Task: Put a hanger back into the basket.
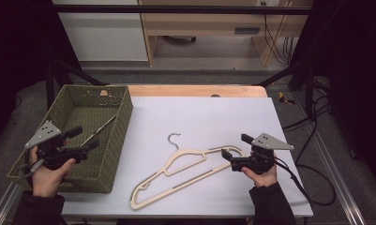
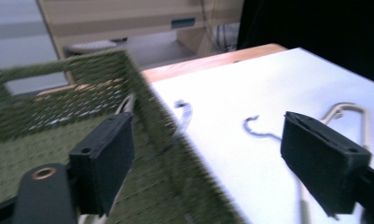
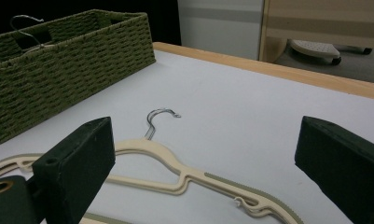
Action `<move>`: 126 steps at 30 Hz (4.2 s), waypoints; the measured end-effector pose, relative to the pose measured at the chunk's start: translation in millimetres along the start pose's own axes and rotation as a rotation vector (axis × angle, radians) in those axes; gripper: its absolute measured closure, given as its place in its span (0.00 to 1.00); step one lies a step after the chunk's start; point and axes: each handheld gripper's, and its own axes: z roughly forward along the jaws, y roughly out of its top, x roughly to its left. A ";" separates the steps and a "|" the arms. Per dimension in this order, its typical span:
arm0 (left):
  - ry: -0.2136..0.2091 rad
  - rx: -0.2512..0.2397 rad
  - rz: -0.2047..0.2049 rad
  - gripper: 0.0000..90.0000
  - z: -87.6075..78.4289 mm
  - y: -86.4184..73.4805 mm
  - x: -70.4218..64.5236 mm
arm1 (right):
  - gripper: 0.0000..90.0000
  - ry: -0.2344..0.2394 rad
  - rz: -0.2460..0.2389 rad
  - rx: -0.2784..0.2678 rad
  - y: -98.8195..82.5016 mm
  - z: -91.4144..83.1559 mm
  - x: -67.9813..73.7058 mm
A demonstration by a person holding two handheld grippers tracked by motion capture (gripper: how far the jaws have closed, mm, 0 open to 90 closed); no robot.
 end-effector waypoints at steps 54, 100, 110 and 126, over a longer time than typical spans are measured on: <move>-0.251 0.155 0.077 0.07 78.4 -60.6 -95.7 | 0.37 0.019 0.012 0.259 -0.2 152.0 58.8; -0.269 0.185 0.090 0.06 85.0 -63.1 -102.1 | 0.97 -0.019 0.102 0.445 -26.6 206.0 63.0; -0.274 0.194 0.092 0.07 89.1 -62.0 -105.5 | 0.99 -0.037 0.119 0.395 -20.7 199.5 66.1; -0.294 0.284 0.075 0.12 133.7 -47.8 -117.8 | 0.99 -0.003 0.056 0.322 -0.6 174.0 75.2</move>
